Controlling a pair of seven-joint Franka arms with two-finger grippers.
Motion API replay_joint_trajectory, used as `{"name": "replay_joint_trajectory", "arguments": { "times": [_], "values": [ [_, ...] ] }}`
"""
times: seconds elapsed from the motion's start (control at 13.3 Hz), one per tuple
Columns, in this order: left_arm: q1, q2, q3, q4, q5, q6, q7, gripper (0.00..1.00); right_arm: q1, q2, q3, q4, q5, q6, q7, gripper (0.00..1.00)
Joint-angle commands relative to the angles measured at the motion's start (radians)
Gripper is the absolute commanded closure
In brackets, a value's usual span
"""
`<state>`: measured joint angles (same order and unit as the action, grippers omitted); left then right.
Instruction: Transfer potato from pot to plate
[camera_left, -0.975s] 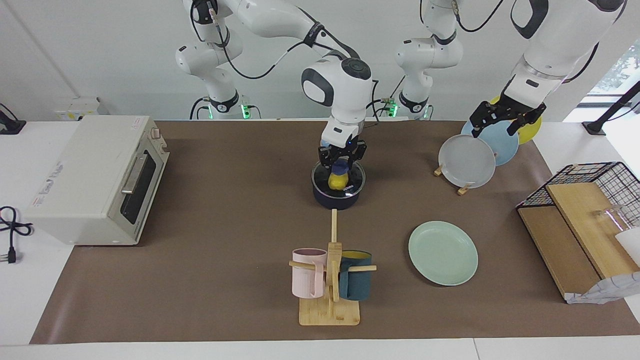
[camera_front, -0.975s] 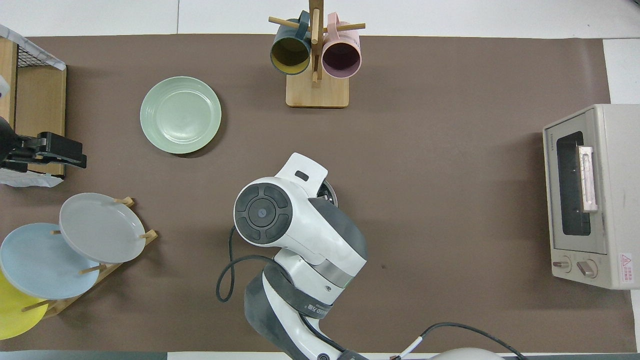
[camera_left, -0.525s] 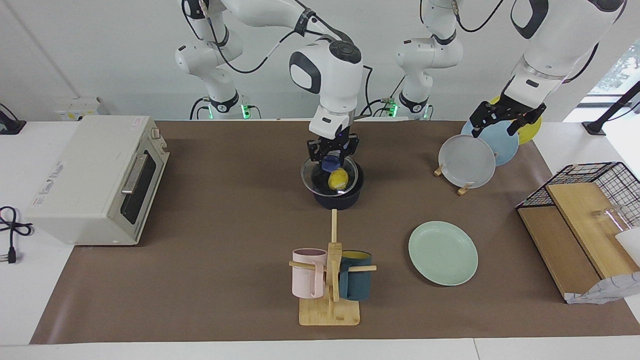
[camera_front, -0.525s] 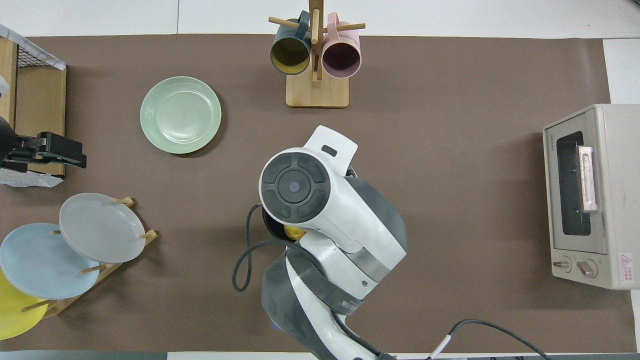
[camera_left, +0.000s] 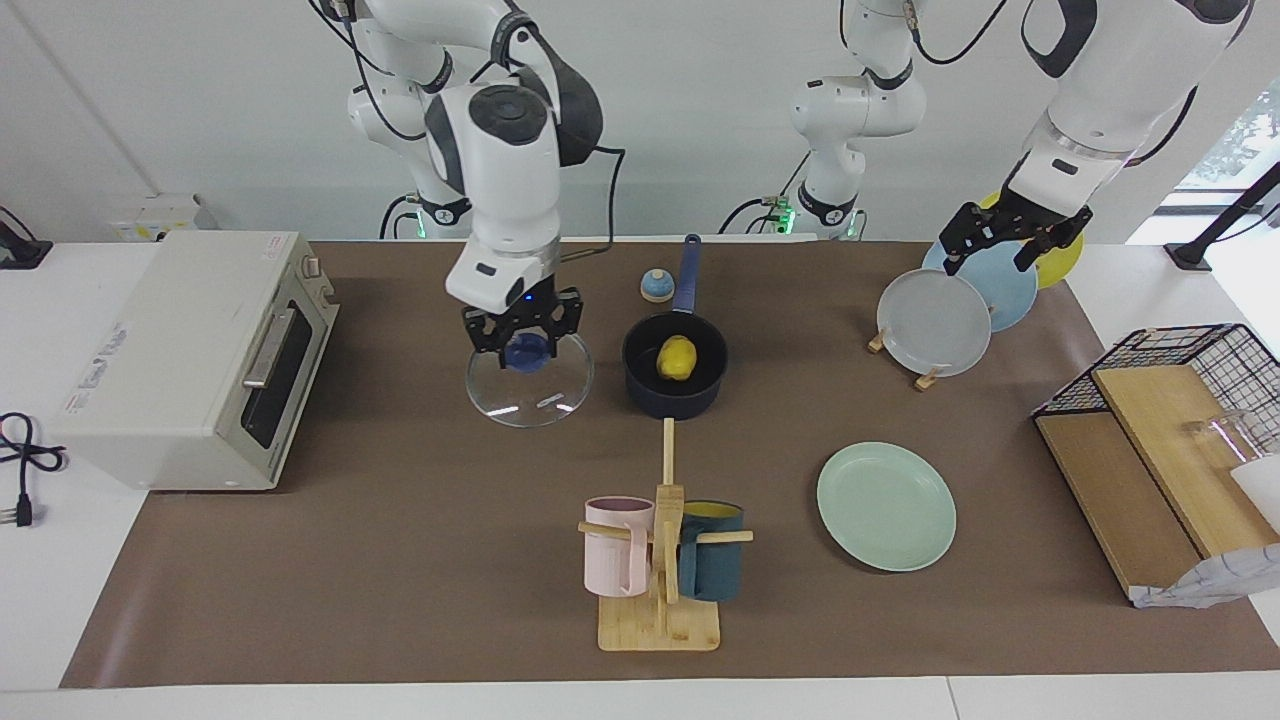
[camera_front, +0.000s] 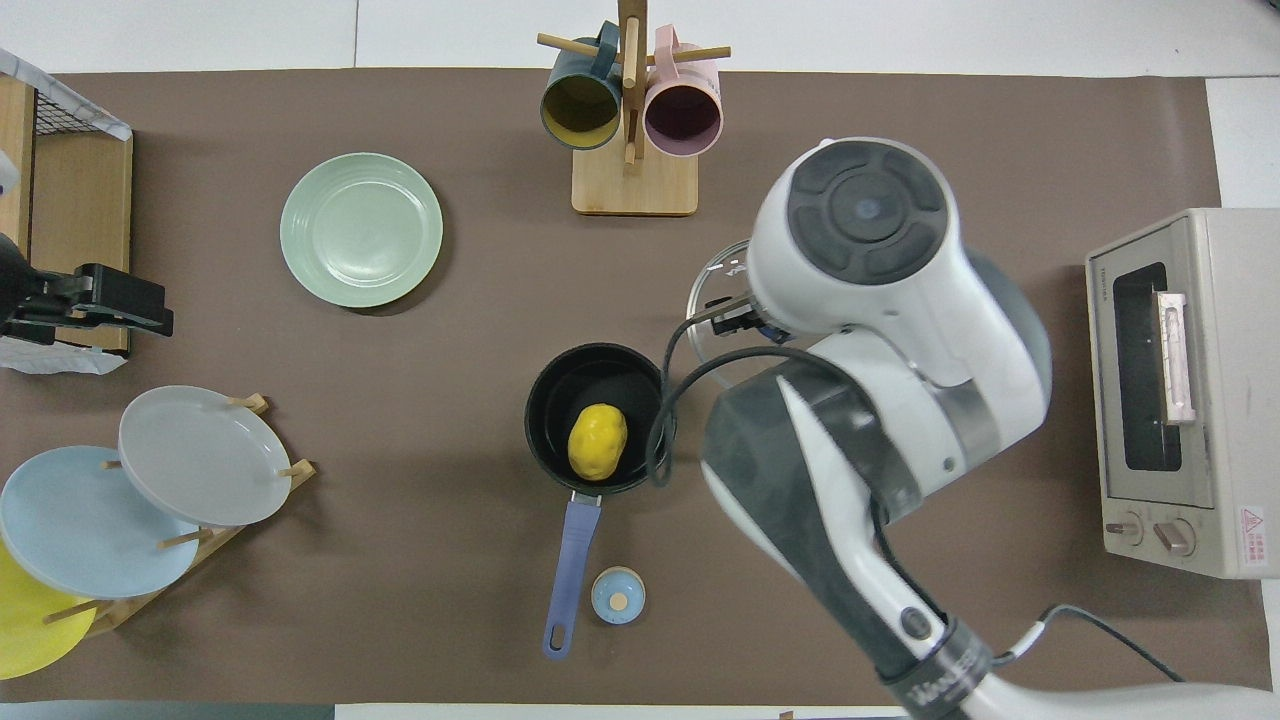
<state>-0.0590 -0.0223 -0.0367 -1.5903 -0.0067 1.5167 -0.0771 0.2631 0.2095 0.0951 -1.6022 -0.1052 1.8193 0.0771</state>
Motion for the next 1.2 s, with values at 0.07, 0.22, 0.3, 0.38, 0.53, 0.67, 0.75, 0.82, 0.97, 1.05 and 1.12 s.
{"name": "replay_joint_trajectory", "arguments": {
  "times": [0.07,0.22,0.3,0.38,0.53,0.67,0.75,0.82,0.97,1.05,1.12],
  "values": [
    [0.010,-0.027,-0.006,-0.027,0.016,-0.001,0.005,0.00,-0.131,-0.028,0.014,-0.057,0.024,0.005,-0.172,0.84],
    [0.010,-0.027,-0.006,-0.027,0.016,-0.001,0.005,0.00,-0.211,-0.054,0.015,-0.137,0.024,0.059,-0.249,0.84],
    [0.010,-0.027,-0.005,-0.027,0.016,-0.001,0.005,0.00,-0.246,-0.068,0.015,-0.192,0.024,0.116,-0.293,0.83],
    [0.010,-0.027,-0.006,-0.027,0.016,-0.001,0.005,0.00,-0.274,-0.070,0.015,-0.226,0.024,0.159,-0.315,0.83],
    [0.010,-0.027,-0.006,-0.027,0.016,-0.001,0.005,0.00,-0.314,-0.064,0.014,-0.277,0.024,0.219,-0.321,0.83],
    [0.010,-0.027,-0.006,-0.027,0.016,-0.001,0.005,0.00,-0.353,-0.064,0.014,-0.361,0.024,0.338,-0.347,0.83],
    [0.008,-0.027,-0.006,-0.027,0.016,-0.001,0.004,0.00,-0.370,-0.059,0.014,-0.384,0.024,0.369,-0.352,0.83],
    [-0.001,-0.027,-0.006,-0.027,0.016,0.000,0.004,0.00,-0.383,-0.038,0.014,-0.386,0.024,0.386,-0.352,0.83],
    [-0.007,-0.025,-0.012,-0.027,0.014,0.008,0.004,0.00,-0.400,-0.007,0.014,-0.386,0.024,0.414,-0.352,0.83],
    [-0.007,-0.025,-0.014,-0.025,0.011,0.017,0.004,0.00,-0.400,-0.002,0.014,-0.390,0.025,0.414,-0.349,0.82],
    [-0.010,-0.025,-0.014,-0.025,0.010,0.029,0.004,0.00,-0.406,0.008,0.014,-0.403,0.025,0.420,-0.343,0.81]
  ]
}}
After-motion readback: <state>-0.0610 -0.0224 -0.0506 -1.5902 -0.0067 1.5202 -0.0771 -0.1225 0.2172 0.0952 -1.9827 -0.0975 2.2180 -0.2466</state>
